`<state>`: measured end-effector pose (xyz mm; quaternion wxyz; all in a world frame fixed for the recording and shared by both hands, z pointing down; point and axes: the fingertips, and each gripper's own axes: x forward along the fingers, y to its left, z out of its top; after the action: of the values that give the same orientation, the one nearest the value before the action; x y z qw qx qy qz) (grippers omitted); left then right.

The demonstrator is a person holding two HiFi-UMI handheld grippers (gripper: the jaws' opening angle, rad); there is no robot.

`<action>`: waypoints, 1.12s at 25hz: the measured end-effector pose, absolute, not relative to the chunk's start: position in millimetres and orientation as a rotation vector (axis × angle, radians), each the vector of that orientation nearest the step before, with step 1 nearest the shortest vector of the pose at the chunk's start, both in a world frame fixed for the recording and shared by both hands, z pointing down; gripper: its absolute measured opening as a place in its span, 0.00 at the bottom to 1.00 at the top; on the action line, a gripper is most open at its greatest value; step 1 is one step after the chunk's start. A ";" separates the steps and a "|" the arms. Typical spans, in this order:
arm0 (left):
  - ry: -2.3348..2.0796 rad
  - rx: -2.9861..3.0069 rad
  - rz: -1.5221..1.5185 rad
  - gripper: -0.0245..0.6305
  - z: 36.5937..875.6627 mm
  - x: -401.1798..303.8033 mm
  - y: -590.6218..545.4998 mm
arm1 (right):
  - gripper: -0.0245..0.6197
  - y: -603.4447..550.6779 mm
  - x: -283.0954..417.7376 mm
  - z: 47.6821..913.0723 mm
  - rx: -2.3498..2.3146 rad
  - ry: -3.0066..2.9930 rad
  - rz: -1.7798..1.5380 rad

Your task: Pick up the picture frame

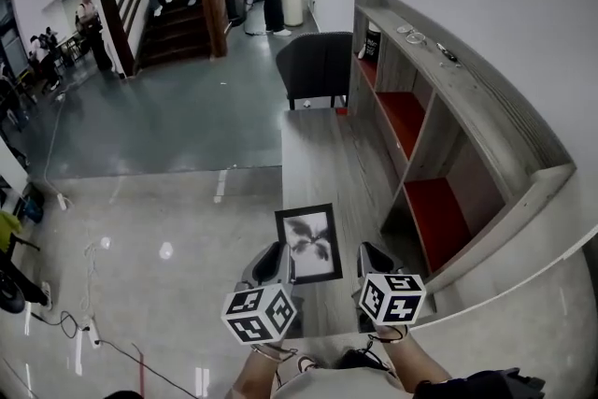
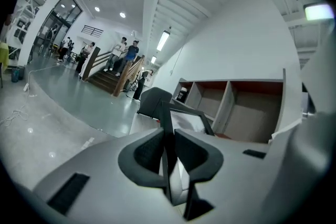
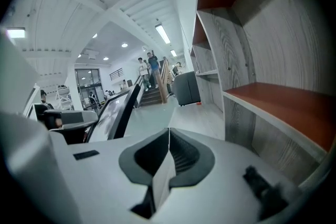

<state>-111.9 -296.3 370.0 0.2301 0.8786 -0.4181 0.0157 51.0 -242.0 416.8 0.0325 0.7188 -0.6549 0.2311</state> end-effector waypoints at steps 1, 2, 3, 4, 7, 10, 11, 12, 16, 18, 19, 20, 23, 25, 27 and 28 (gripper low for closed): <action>-1.159 2.427 0.034 0.15 366.1 -111.2 -294.7 | 0.09 -242.0 51.8 413.8 2.206 -2.026 0.703; -1.168 2.432 0.025 0.15 362.9 -110.5 -292.5 | 0.09 -241.6 52.4 410.6 2.199 -2.038 0.693; -1.175 2.434 0.017 0.15 360.3 -110.1 -289.9 | 0.09 -240.6 52.5 407.0 2.191 -2.050 0.683; -1.180 2.430 0.007 0.15 357.9 -109.9 -286.9 | 0.09 -239.1 52.2 403.2 2.182 -2.063 0.673; -1.188 2.400 -0.021 0.15 352.6 -109.4 -278.0 | 0.09 -233.0 51.9 390.9 2.158 -2.098 0.646; -1.204 2.392 -0.036 0.15 346.7 -105.4 -270.2 | 0.09 -226.5 56.0 378.8 2.142 -2.134 0.620; -1.211 2.395 -0.039 0.15 344.7 -103.3 -268.0 | 0.09 -224.8 58.4 376.9 2.137 -2.143 0.616; -1.217 2.398 -0.041 0.15 342.9 -101.1 -265.6 | 0.09 -223.3 60.6 376.4 2.132 -2.149 0.615; -1.246 2.411 -0.049 0.15 338.0 -100.0 -252.3 | 0.09 -217.9 61.7 379.6 2.107 -2.173 0.637; -1.263 2.400 -0.050 0.15 338.7 -104.0 -245.9 | 0.09 -214.0 58.0 379.1 2.092 -2.190 0.643; -1.270 2.397 -0.050 0.15 338.5 -105.7 -243.3 | 0.09 -212.1 56.8 377.9 2.087 -2.196 0.637; -1.277 2.397 -0.052 0.15 337.5 -107.1 -241.8 | 0.09 -211.1 56.3 376.5 2.082 -2.201 0.630; -1.298 2.396 -0.056 0.15 334.0 -110.2 -240.6 | 0.09 -210.5 54.4 375.1 2.070 -2.213 0.637; -1.307 2.394 -0.052 0.15 334.6 -111.5 -239.1 | 0.09 -208.9 53.4 376.3 2.069 -2.216 0.645; -1.312 2.391 -0.050 0.15 335.7 -111.9 -238.5 | 0.09 -208.1 53.3 377.5 2.065 -2.216 0.647; -1.313 2.390 -0.051 0.15 336.3 -111.9 -238.2 | 0.09 -207.7 52.9 378.0 2.058 -2.216 0.643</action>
<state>-111.9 -238.2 336.3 0.2057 0.8575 -0.4712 -0.0181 52.9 -207.7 378.0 0.0246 0.6654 -0.7165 0.2080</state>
